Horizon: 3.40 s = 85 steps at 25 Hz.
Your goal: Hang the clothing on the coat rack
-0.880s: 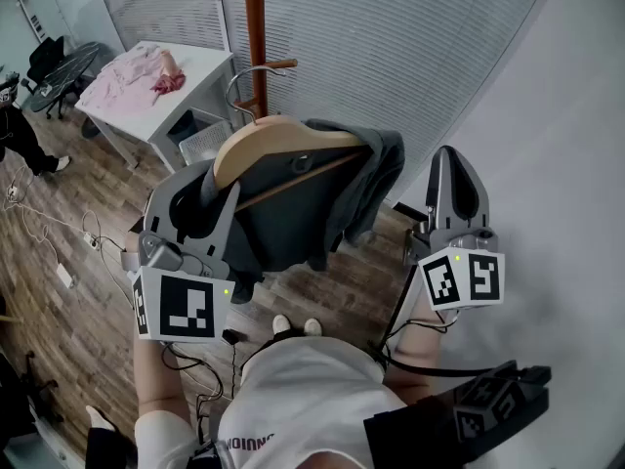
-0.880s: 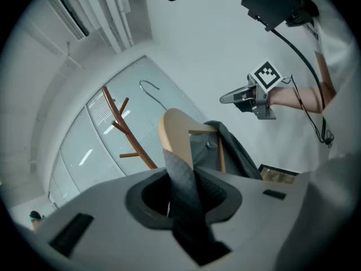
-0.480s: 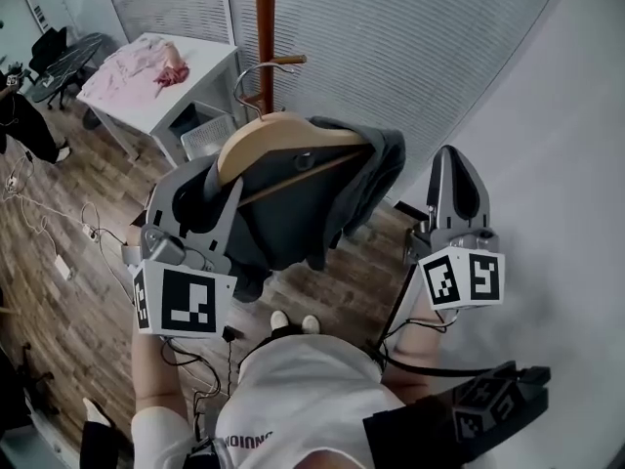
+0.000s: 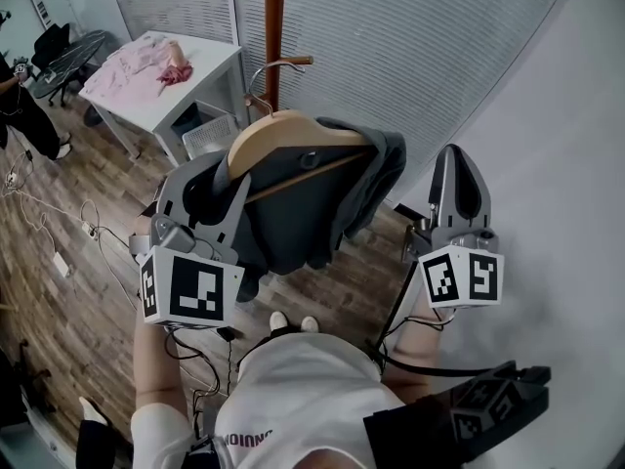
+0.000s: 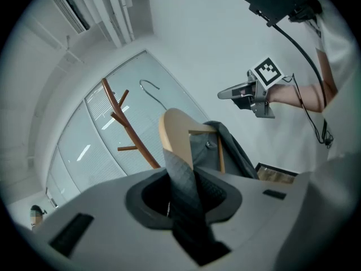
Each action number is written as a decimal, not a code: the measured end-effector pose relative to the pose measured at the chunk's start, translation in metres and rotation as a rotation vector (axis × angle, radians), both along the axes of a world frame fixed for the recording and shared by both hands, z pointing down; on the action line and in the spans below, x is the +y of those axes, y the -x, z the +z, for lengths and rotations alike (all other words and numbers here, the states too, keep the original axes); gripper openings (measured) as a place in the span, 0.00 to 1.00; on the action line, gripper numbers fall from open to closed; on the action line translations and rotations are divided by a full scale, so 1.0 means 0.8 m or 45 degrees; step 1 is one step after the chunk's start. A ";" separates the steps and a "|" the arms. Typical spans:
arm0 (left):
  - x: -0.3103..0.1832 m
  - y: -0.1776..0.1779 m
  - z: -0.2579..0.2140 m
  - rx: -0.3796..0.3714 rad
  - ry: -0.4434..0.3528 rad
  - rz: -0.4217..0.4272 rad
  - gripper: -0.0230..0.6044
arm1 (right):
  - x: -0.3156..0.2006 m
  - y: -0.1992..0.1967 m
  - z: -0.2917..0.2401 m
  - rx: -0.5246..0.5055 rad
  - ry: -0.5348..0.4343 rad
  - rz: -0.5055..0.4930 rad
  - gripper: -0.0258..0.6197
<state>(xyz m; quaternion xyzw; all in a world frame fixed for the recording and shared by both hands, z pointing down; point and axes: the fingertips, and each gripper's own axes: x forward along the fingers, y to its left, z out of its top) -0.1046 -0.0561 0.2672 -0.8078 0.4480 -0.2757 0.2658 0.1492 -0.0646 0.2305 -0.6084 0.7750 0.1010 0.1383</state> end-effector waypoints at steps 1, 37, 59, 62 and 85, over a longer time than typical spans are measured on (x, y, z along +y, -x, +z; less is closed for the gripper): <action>-0.002 0.000 0.003 0.001 0.010 0.000 0.20 | 0.000 0.001 -0.001 -0.007 -0.003 0.002 0.07; -0.130 -0.035 0.104 0.152 0.301 -0.121 0.17 | -0.087 -0.010 -0.007 -0.023 -0.033 -0.002 0.07; -0.217 -0.055 0.148 0.260 0.484 -0.246 0.14 | -0.198 -0.030 -0.011 -0.079 -0.001 -0.120 0.07; -0.220 -0.056 0.152 0.262 0.507 -0.237 0.14 | -0.201 -0.028 -0.010 -0.082 0.005 -0.114 0.07; -0.246 -0.054 0.199 0.349 0.693 -0.199 0.14 | -0.215 -0.017 -0.017 -0.038 0.007 -0.068 0.07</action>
